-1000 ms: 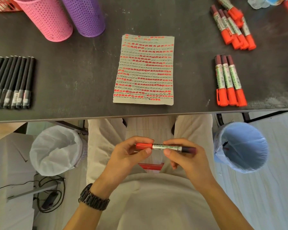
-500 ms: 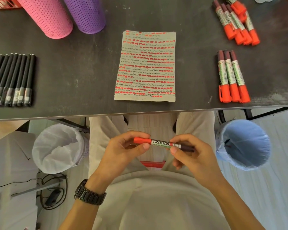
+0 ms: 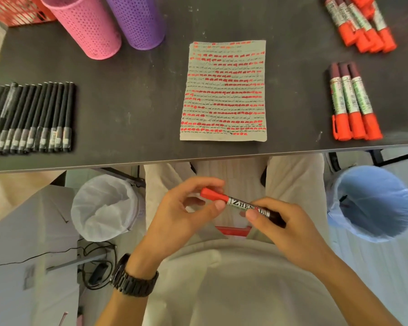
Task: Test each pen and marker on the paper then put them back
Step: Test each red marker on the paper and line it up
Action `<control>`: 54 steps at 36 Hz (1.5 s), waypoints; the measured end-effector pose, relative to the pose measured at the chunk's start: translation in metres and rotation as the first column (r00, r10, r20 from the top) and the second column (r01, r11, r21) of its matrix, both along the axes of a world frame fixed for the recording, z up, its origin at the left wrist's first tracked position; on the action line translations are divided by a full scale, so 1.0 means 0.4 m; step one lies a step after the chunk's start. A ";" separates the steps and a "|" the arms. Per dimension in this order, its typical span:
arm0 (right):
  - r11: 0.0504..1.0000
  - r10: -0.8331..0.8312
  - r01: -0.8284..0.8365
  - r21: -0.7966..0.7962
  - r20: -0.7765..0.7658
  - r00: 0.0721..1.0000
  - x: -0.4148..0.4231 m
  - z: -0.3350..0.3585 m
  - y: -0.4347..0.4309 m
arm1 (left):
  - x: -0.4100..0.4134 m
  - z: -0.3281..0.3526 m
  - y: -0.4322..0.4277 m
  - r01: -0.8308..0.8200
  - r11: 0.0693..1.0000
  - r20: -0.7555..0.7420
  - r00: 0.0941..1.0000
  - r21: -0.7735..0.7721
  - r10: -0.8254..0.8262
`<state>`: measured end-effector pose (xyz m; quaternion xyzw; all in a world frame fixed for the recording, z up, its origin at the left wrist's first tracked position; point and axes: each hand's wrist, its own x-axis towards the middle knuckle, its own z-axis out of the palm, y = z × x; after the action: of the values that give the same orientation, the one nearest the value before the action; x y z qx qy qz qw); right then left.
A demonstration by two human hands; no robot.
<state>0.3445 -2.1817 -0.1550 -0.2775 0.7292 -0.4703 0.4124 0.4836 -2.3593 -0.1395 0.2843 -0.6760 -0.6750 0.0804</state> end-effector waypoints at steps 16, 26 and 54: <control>0.960 -0.204 0.273 -0.061 0.516 0.832 0.096 0.080 -0.094 | -0.157 0.162 -0.033 -0.191 0.671 -0.277 0.805 0.717 0.525; 0.905 -0.384 0.420 -0.065 0.301 0.873 0.097 0.171 -0.061 | -0.203 0.195 0.013 -0.112 0.629 -0.338 0.764 0.769 0.550; 0.695 -0.535 0.714 -0.086 0.601 0.594 -0.039 0.183 -0.102 | -0.320 0.192 0.109 -0.297 0.544 -0.232 0.673 0.785 0.703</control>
<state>0.3290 -2.2223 -0.0818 0.0795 0.5489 -0.7541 0.3518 0.3557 -2.3158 -0.0628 0.2857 -0.2063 -0.8690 0.3474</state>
